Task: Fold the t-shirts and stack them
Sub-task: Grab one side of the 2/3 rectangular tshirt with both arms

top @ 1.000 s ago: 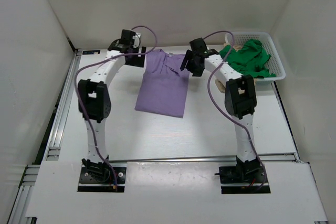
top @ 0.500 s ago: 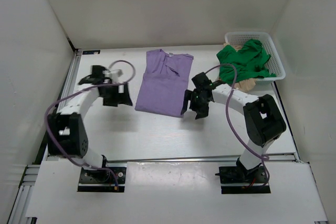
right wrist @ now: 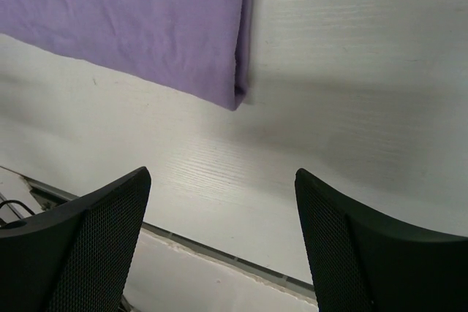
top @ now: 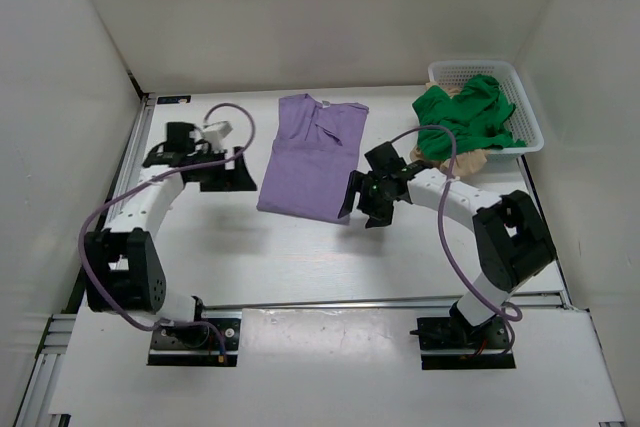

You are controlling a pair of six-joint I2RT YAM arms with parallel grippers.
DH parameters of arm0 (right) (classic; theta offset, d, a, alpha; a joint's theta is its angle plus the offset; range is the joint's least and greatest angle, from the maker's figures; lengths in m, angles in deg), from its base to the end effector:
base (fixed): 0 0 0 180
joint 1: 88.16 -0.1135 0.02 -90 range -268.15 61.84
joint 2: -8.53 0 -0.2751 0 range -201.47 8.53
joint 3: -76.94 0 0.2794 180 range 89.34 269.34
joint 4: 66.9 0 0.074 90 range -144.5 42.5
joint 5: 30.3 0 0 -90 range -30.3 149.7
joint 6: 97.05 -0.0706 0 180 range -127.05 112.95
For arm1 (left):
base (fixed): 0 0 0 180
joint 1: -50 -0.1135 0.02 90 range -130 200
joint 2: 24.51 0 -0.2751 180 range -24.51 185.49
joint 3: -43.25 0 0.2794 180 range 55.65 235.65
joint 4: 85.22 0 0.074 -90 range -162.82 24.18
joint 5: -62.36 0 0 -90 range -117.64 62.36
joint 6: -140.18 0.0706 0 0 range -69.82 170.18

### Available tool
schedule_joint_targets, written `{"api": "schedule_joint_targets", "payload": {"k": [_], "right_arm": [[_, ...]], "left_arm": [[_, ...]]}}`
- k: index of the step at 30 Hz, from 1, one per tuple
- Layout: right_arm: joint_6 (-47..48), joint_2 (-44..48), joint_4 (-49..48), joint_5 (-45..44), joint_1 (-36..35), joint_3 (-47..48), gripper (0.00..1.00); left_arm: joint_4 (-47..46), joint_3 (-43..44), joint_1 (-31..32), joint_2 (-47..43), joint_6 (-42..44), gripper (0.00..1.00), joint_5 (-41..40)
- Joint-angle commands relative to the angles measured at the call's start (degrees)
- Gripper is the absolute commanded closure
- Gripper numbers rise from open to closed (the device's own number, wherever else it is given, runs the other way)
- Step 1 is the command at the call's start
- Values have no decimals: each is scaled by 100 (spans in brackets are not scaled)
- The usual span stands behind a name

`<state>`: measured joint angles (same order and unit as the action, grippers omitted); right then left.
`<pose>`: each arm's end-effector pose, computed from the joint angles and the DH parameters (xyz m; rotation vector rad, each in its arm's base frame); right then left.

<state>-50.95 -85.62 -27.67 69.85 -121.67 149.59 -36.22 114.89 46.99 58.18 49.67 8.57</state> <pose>0.3017 0.2147 0.1603 0.1875 2.7743 0.6466 0.3263 -0.0246 0.2193 0.1416 2.5028 -0.8017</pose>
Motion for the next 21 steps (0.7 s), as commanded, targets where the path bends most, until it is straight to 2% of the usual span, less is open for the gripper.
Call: {"api": "schedule_joint_targets", "payload": {"k": [1, 6, 10, 12, 15, 20, 21], "right_arm": [[-163, -32, -195, 4, -41, 57, 16], [-399, -507, -266, 119, -41, 356, 18], [-567, -832, -467, 171, 12, 409, 27], [-707, -938, -530, 233, 73, 470, 32], [-760, -1096, -591, 346, 73, 470, 39], [-760, -1272, -591, 224, 73, 523, 43], [-760, -1351, -591, 224, 73, 584, 43]], "left_arm": [[136, 500, 1099, 17, 51, 0, -1940], [480, 1045, 1504, 1254, 51, 0, -2293], [629, 1300, 1618, 1810, 51, 24, -2820], [629, 1300, 1619, 1864, 51, 24, -2944], [629, 1300, 1733, 2022, 51, 24, -2690], [629, 1300, 1953, 2250, 51, 22, -2566], [629, 1352, 1953, 2251, 51, 25, -2566]]}}
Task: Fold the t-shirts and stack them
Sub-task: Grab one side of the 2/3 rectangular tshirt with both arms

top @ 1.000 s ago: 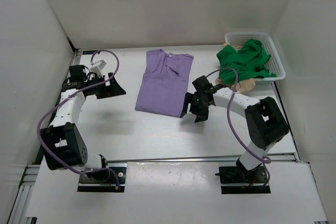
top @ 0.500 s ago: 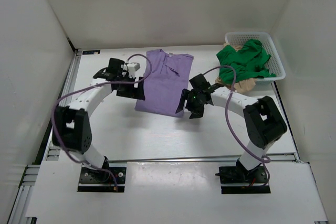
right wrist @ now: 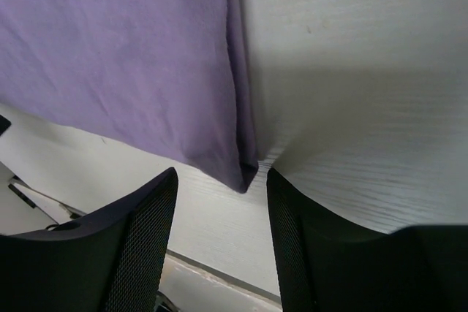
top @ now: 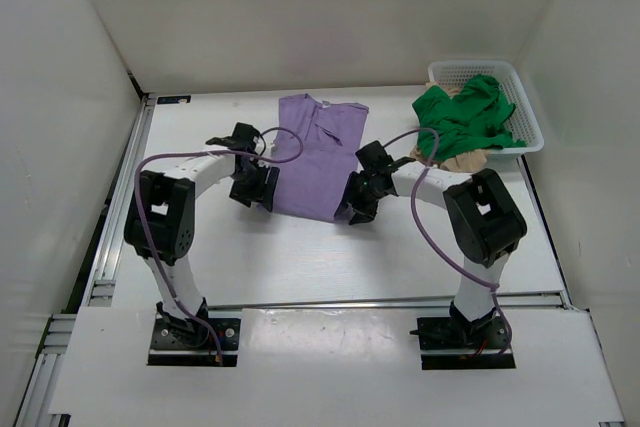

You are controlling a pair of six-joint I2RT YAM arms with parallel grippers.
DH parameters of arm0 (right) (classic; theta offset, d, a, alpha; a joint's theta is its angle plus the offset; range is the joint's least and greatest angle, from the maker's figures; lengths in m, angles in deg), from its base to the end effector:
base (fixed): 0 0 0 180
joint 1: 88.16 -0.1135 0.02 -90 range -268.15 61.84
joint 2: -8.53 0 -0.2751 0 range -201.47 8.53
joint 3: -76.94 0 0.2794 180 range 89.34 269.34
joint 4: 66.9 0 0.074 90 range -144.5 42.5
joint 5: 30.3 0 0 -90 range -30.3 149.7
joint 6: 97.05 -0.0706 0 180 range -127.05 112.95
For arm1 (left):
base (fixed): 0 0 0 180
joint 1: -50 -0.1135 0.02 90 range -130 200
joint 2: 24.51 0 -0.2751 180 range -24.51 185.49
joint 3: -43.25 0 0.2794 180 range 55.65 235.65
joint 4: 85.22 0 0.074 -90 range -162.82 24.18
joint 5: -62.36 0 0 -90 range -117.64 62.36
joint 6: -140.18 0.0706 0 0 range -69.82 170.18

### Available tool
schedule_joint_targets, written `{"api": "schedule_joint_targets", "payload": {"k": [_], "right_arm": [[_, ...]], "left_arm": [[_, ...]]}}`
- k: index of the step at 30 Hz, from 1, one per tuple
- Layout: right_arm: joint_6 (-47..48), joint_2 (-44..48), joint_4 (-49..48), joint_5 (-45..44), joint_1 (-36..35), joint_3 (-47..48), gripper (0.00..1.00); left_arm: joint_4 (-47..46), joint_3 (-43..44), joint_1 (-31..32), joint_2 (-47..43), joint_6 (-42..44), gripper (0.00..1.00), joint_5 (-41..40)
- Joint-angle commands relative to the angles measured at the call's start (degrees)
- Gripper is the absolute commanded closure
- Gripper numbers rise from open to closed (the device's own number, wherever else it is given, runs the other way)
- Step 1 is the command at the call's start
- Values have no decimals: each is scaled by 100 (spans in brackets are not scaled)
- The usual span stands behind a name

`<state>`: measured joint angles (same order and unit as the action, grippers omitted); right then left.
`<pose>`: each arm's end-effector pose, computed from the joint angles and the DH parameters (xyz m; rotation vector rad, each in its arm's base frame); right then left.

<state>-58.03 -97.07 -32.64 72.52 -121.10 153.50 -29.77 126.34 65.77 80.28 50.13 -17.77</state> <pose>0.3292 0.2320 0.1152 0.3733 2.8381 0.6931 0.3641 -0.1154 0.1362 0.4287 2.8975 -0.2959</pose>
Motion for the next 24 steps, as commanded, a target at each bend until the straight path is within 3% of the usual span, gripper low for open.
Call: {"api": "schedule_joint_targets", "payload": {"k": [1, 4, 8, 12, 13, 17, 21, 24], "right_arm": [[-52, -206, -95, -95, 17, 263, 45], [-105, -338, -95, -95, 17, 324, 56], [-105, -391, -95, -95, 17, 377, 75], [-105, -329, -95, -95, 122, 378, 94], [-44, -277, -95, -95, 122, 378, 97], [176, -84, 28, -157, 175, 378, 100], [580, 381, 387, -297, 26, 247, 100], [809, 1013, 783, -455, -238, -86, 100]], "left_arm": [[-16, 208, 75, 93, 5, 26, 68], [-16, 269, 75, 147, 5, 32, 68], [37, 392, 75, 278, 5, 50, 296], [37, 498, 75, 393, 5, 76, 358], [37, 550, 75, 445, 5, 90, 358], [90, 446, 75, 87, 5, 90, 419], [90, -299, 75, -764, 5, 90, 262], [712, -609, 399, -1415, 5, 90, -142]]}}
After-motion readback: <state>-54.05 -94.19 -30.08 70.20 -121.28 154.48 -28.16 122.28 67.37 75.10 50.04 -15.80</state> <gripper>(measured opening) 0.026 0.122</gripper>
